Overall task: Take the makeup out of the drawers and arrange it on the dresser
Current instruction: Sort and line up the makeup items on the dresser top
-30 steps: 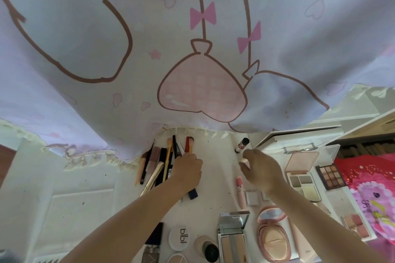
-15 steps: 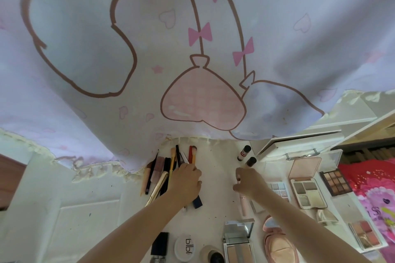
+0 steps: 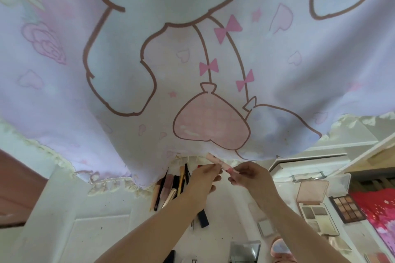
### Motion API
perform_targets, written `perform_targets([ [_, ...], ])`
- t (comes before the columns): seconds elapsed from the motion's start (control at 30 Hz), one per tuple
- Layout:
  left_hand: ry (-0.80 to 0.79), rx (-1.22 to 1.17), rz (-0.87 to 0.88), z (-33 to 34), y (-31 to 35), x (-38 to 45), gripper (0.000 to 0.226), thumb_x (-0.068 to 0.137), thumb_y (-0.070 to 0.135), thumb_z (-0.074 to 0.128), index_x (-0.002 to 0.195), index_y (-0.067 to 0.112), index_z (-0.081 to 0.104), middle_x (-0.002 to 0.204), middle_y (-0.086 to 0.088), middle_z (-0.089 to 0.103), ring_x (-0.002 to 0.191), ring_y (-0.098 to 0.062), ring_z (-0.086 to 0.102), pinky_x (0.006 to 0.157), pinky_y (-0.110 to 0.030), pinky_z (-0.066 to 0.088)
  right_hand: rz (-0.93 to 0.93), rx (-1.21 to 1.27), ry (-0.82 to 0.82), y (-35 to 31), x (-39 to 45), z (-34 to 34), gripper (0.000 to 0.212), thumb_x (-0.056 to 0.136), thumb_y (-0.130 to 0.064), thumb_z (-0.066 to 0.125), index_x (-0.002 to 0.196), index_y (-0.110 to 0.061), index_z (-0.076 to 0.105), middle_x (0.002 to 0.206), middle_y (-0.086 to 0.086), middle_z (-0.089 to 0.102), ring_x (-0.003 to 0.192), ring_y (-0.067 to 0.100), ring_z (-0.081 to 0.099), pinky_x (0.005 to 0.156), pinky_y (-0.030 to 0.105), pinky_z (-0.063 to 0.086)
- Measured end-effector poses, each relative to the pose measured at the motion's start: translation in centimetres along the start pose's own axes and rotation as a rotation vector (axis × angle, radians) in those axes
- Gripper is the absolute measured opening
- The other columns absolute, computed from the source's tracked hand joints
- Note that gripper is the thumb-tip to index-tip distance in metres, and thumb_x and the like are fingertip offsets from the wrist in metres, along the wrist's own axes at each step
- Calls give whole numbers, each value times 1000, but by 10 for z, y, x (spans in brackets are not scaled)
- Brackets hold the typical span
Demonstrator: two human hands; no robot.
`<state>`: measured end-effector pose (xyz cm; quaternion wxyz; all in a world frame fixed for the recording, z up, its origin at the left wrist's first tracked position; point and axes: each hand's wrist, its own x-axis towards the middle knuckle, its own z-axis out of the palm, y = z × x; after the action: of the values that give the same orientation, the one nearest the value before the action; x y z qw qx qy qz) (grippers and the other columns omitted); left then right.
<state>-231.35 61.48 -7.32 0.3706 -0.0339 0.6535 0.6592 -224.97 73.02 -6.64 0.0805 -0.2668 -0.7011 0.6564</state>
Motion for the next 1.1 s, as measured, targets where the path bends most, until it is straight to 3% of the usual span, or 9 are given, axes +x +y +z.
perform_targets([
  [0.17,-20,-169,17,-1,11,-5,27,95,12,41,73,16,57,83,1,58,82,-10,53,69,-24,38,-13,-60,-89,-12,-4,-1,19,79,9,60,75,-9,66,60,0,66,51,3,63,55,11,52],
  [0.3,25,-178,15,-7,24,-6,26,89,-2,35,67,6,47,75,-8,55,71,-18,57,68,-28,49,-26,-130,-50,-22,-4,-8,16,87,5,52,81,-5,63,68,3,61,42,-5,55,45,6,43],
  [0.37,44,51,88,-10,23,-5,19,98,8,33,85,6,48,73,-6,52,64,-14,51,64,-24,48,-28,-142,-21,-30,-2,-11,13,89,0,50,88,-2,63,67,3,59,38,-6,51,39,6,38],
  [0.43,-1,461,223,-13,21,-5,18,100,21,32,98,9,45,74,-1,48,61,-11,45,68,-27,44,-17,-210,-29,-39,0,-13,14,92,-8,49,93,-3,62,67,0,59,35,-5,49,38,7,38],
  [0.53,-95,986,455,-15,23,-13,24,100,20,33,110,5,49,83,-1,44,62,-8,40,66,-21,39,31,-360,-121,-49,0,-12,21,95,-26,44,85,-14,59,63,-3,58,31,1,46,33,12,36],
  [0.7,-64,1060,666,-11,30,-32,28,95,23,46,119,10,51,87,7,48,79,-8,42,70,-14,32,-21,-415,-231,-54,-7,-10,37,95,-24,44,61,-11,50,42,-2,46,25,4,32,30,14,24],
  [0.8,-11,1263,720,-14,32,-33,30,99,30,36,110,7,51,77,6,39,74,-13,41,66,-19,32,-95,-406,-187,-58,-10,-13,38,95,-20,44,59,-11,49,34,-9,41,26,3,30,35,14,26],
  [0.97,-158,1451,718,-16,45,-46,30,100,33,27,104,10,45,67,11,30,64,-12,39,65,-25,38,-124,-558,-268,-69,-22,-19,39,97,-21,39,60,-19,52,42,-9,37,30,1,37,39,7,28],
  [1.1,-280,1333,698,-16,57,-54,23,100,31,26,90,15,39,65,9,34,56,-5,33,56,-19,31,-282,-602,-214,-78,-31,-28,34,97,-20,39,69,-11,56,53,1,43,43,12,44,45,12,32],
])
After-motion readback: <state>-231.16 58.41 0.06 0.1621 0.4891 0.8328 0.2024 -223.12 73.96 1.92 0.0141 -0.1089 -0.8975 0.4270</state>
